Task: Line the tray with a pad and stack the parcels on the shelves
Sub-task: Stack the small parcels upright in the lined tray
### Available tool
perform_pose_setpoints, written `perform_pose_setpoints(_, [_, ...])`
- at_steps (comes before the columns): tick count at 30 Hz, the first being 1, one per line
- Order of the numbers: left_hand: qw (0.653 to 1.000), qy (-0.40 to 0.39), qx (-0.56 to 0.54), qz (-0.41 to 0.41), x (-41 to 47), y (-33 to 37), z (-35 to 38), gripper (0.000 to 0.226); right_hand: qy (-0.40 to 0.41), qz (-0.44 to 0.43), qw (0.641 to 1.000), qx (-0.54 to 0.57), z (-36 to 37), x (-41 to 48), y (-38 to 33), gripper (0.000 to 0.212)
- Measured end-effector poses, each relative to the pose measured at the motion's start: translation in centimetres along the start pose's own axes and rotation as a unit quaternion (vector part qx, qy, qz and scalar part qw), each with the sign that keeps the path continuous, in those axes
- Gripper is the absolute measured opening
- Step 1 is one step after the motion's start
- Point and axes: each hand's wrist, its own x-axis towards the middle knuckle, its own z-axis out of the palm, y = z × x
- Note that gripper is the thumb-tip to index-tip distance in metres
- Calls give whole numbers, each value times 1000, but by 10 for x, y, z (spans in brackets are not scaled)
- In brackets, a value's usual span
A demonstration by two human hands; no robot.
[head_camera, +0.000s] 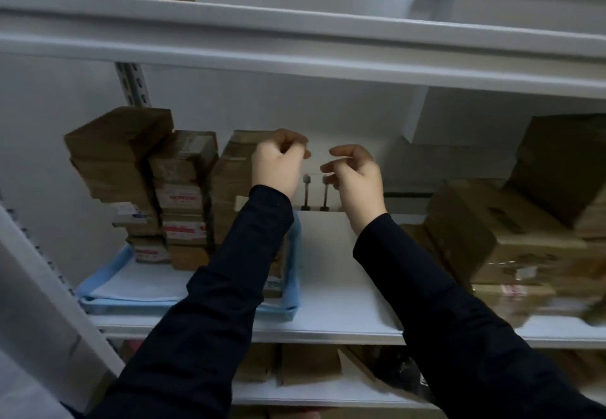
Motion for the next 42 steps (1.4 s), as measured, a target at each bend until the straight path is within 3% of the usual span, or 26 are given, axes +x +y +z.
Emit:
perform_pose_setpoints(3, [997,-45,-32,-53,-20,-13,39,22,-12,42,998,-52,-36,2,20,19])
perform_pose_setpoints(6, [984,-103,-56,-135,-34,-34,78,23,-25,115,985,-125,-66,8,51,35])
perform_pose_setpoints(10, [950,-146,-69,-267,-51,-70,127,21,-45,218,948,-229,-102,10,92,59])
perform_pose_setpoints(15, [908,-158,-32,-386,-68,-100,172,6,-74,294,903,-305,-140,8,126,70])
perform_pose_setpoints(19, [893,-173,0,-415,-76,-116,192,35,-96,308,877,-355,-160,11,134,71])
perform_pose_setpoints(27, [832,-238,86,-494,-104,-133,214,46,-85,363,876,-307,-180,10,146,64])
perform_pose_setpoints(32, [824,-194,24,-532,-108,-141,199,59,-46,364,904,-218,-184,15,140,60])
perform_pose_setpoints(34, [833,-169,3,-527,-108,-139,189,90,-21,391,911,-130,-179,16,141,54])
perform_pose_setpoints(36, [846,-166,48,-505,-106,-148,186,142,-35,428,902,-41,-172,16,136,35])
perform_pose_setpoints(37, [843,-177,80,-502,-103,-157,186,157,-56,433,899,-29,-169,15,133,30])
perform_pose_setpoints(39, [834,-198,84,-508,-99,-164,184,151,-79,433,896,-61,-160,16,128,28])
perform_pose_setpoints(42, [861,-159,46,-480,-96,-152,170,108,-109,389,909,-104,-158,7,125,23])
